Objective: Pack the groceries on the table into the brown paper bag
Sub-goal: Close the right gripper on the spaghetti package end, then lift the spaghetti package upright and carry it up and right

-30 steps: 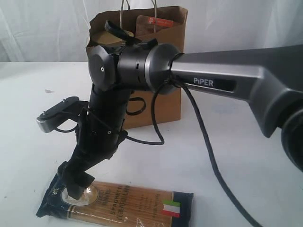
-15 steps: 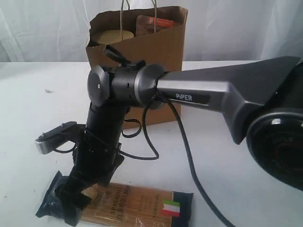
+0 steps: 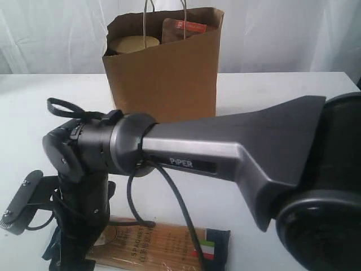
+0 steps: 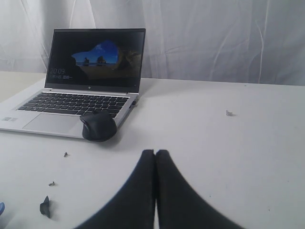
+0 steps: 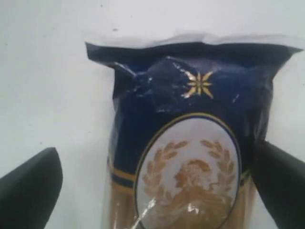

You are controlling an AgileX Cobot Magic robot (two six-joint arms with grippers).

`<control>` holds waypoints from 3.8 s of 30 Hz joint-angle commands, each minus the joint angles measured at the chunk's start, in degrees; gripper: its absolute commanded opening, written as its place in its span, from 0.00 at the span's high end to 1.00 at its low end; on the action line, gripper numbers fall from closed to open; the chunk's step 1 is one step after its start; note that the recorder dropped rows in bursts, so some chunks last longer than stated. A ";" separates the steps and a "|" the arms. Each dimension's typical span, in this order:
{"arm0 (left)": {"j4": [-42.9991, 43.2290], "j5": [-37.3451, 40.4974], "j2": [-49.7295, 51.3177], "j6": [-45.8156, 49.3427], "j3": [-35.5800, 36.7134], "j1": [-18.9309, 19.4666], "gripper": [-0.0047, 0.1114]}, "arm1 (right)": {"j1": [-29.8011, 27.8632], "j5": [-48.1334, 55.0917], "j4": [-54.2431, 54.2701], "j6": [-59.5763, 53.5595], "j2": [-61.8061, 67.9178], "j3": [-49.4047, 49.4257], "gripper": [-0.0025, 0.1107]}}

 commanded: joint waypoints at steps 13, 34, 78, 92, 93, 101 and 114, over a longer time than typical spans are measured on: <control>0.31 -0.41 -0.22 0.06 0.27 -0.33 0.96 | -2.78 -1.81 -4.45 7.40 0.47 0.01 0.06; 0.31 -0.41 -0.22 0.06 0.27 -0.33 0.96 | -2.78 2.48 1.64 6.89 2.78 0.01 0.56; 0.31 -0.41 -0.22 0.06 0.27 -0.33 0.96 | -2.78 8.55 -14.08 26.66 -58.07 16.77 0.98; 0.31 -0.41 -0.22 0.06 0.27 -0.33 0.96 | -2.78 13.15 -81.23 63.89 -81.74 28.13 0.98; 0.31 -0.41 -0.22 0.06 0.27 -0.33 0.96 | -2.78 13.86 -85.37 66.46 -83.33 28.70 0.98; 0.31 -0.41 -0.22 0.06 0.27 -0.33 0.96 | -2.67 1.98 -96.16 92.67 -98.05 28.97 0.98; 0.31 -0.41 -0.22 0.06 0.27 -0.33 0.96 | -2.67 -8.54 -97.32 95.10 -82.94 28.97 0.98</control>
